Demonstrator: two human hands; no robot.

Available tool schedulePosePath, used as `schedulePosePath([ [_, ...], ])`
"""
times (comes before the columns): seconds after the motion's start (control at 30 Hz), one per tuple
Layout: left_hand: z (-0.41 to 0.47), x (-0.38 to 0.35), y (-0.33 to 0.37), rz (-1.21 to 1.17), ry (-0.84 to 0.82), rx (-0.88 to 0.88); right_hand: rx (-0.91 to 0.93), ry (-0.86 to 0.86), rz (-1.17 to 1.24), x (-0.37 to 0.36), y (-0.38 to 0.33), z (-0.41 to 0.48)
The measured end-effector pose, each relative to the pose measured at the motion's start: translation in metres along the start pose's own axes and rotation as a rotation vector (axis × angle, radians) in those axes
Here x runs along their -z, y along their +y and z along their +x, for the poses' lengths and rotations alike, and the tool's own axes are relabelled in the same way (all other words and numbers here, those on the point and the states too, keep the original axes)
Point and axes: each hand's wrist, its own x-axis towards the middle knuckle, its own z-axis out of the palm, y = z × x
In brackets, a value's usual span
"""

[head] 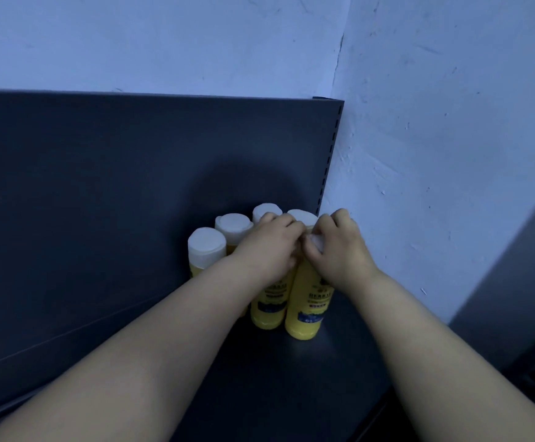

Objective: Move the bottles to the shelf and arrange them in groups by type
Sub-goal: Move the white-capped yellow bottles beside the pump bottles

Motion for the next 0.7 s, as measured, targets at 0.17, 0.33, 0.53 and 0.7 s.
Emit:
schedulePosePath([
  [0.17, -0.008, 0.005, 0.014, 0.014, -0.108, 0.059, -0.009, -0.12, -0.016, 0.012, -0.002, -0.016],
  [0.33, -0.033, 0.016, 0.021, -0.068, -0.09, 0.04, 0.023, -0.064, -0.003, 0.027, -0.002, -0.034],
  [0.53, -0.055, 0.024, 0.026, -0.153, -0.135, 0.069, 0.204, -0.09, -0.135, 0.036, -0.019, -0.045],
  [0.7, -0.065, 0.014, 0.033, 0.013, -0.029, 0.141, 0.195, -0.07, -0.224, 0.031, -0.018, -0.051],
])
